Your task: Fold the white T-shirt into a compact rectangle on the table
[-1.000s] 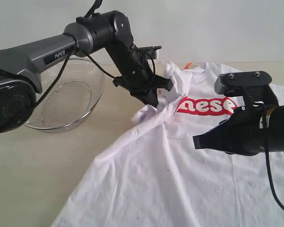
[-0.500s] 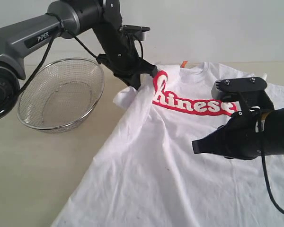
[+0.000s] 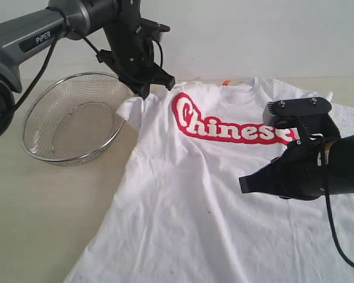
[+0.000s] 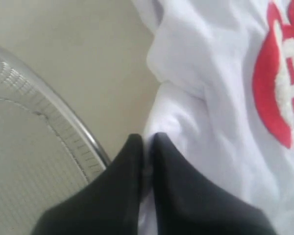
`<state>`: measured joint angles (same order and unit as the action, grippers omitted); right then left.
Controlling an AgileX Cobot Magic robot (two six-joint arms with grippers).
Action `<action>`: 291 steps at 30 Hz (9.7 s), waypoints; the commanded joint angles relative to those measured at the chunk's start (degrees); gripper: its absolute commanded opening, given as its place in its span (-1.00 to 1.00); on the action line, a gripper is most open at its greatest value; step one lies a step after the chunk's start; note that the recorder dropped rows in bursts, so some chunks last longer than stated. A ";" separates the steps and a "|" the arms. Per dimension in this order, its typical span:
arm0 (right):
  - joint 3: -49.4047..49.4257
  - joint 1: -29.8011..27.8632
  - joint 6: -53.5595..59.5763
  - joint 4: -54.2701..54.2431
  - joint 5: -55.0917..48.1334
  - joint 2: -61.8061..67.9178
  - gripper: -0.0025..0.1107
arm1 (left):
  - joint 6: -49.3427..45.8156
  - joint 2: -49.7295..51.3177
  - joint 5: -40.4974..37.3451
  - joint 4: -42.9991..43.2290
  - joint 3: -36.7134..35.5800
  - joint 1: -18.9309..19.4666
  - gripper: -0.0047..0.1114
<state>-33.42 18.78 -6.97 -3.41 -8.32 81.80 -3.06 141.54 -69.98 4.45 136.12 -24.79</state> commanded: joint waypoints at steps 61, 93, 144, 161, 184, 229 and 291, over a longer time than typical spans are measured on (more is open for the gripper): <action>0.12 -0.49 1.21 0.32 0.27 0.02 -0.96 | -3.19 -12.96 1.21 -10.65 -26.93 27.48 -0.04; 0.12 -0.26 1.32 0.32 0.17 0.02 -0.96 | -4.42 -13.03 7.99 -8.31 -26.93 28.82 -0.04; 0.12 -0.26 1.55 0.32 0.71 0.02 -0.96 | 0.85 -9.00 1.35 -7.84 -26.93 34.85 -0.84; 0.12 -0.26 1.55 0.32 0.48 0.02 -0.96 | 1.13 -11.70 1.21 -5.74 -26.80 34.97 0.17; 0.12 -0.26 1.55 0.32 2.95 5.42 -0.96 | -16.24 -15.28 18.99 -37.62 -26.80 16.55 -0.59; 4.21 1.82 -4.90 -2.44 -5.08 -4.39 -0.96 | -20.97 -39.49 32.90 -35.04 -90.91 0.73 -0.84; -0.56 -7.57 -19.07 -2.44 0.20 -4.39 -0.20 | -58.63 -53.22 39.71 -74.92 -110.79 0.73 -0.84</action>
<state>-31.19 16.24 -23.71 -6.14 -6.78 78.08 -57.88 88.68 -30.75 -66.89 25.46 -23.89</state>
